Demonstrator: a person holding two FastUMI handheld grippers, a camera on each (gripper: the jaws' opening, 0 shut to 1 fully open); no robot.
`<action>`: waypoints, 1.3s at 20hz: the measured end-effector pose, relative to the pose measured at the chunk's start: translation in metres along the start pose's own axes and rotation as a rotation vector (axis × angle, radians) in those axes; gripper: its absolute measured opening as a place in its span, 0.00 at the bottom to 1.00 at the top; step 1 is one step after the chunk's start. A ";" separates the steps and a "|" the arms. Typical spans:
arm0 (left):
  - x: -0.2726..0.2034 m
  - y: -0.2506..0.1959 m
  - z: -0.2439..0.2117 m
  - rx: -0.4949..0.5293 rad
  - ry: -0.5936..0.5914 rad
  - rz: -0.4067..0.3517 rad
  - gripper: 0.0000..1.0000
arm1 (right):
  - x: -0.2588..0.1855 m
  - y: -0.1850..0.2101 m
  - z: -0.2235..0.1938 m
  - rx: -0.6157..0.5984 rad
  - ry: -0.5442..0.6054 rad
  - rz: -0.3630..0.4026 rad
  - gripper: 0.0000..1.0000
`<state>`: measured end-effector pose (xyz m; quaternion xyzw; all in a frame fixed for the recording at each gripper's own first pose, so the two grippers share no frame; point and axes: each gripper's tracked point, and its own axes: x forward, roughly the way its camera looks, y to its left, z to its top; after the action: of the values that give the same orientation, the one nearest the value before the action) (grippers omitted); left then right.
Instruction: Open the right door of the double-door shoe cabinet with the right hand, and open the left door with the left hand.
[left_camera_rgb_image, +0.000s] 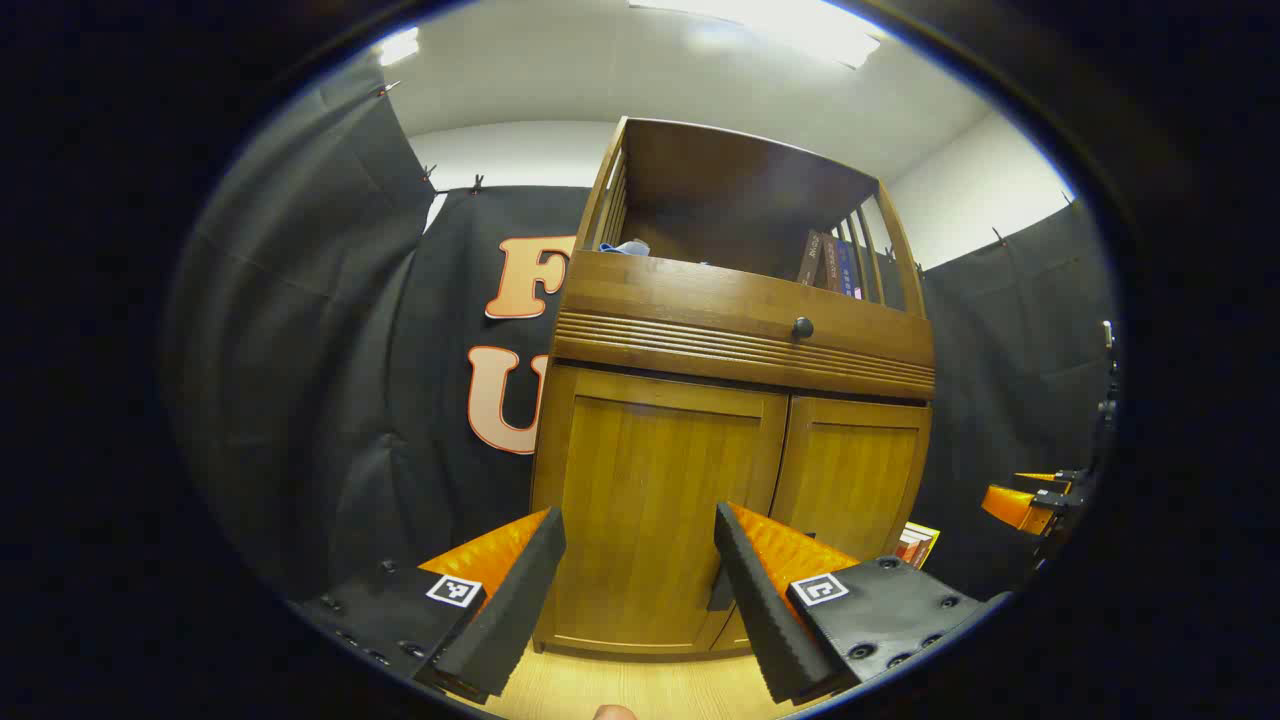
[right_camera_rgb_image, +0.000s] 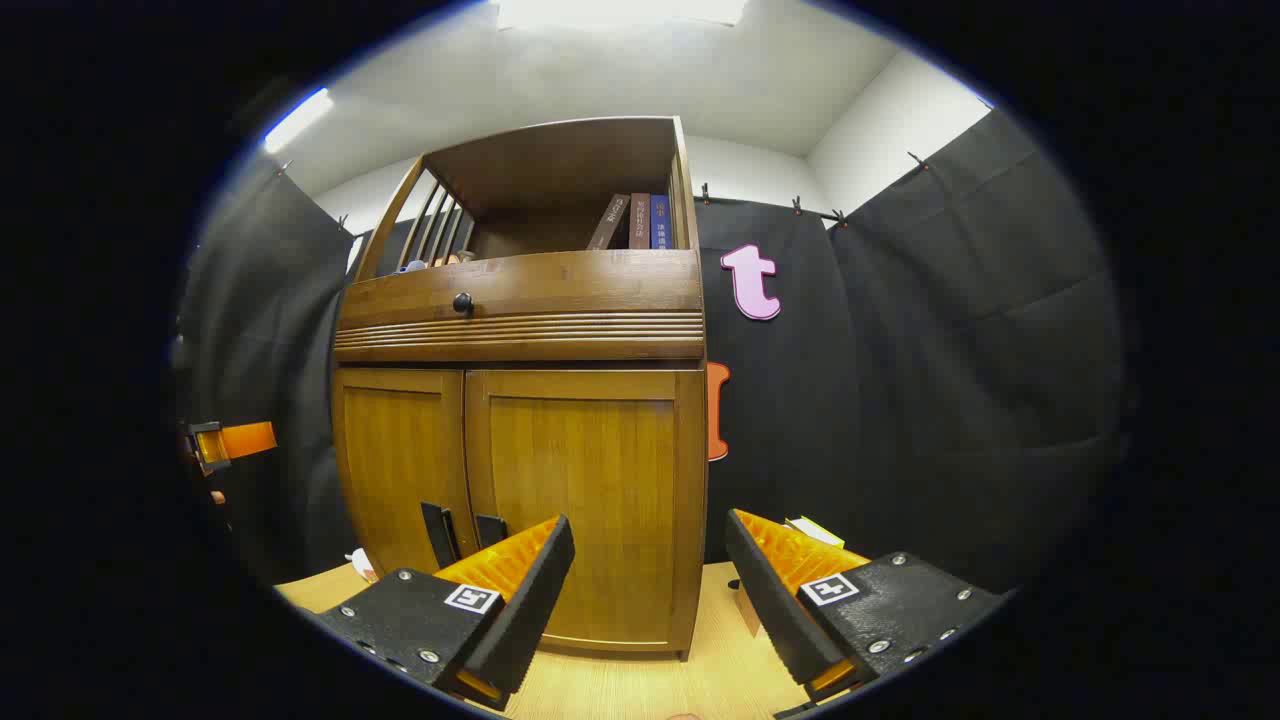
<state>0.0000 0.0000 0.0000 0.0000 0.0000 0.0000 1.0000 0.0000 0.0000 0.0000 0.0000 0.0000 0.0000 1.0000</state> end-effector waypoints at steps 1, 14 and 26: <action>-0.001 -0.001 0.001 0.001 -0.002 -0.002 0.95 | 0.001 0.000 0.000 0.002 0.003 0.002 0.94; -0.007 -0.016 0.010 0.036 -0.014 -0.020 0.96 | -0.008 -0.006 0.007 0.011 -0.011 -0.003 0.94; -0.015 -0.022 0.013 0.053 -0.012 -0.029 0.97 | -0.015 0.001 0.003 0.014 -0.013 0.008 0.94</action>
<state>-0.0148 -0.0219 0.0128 0.0265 -0.0059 -0.0147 0.9995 -0.0151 0.0012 0.0033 0.0068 -0.0067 0.0038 0.9999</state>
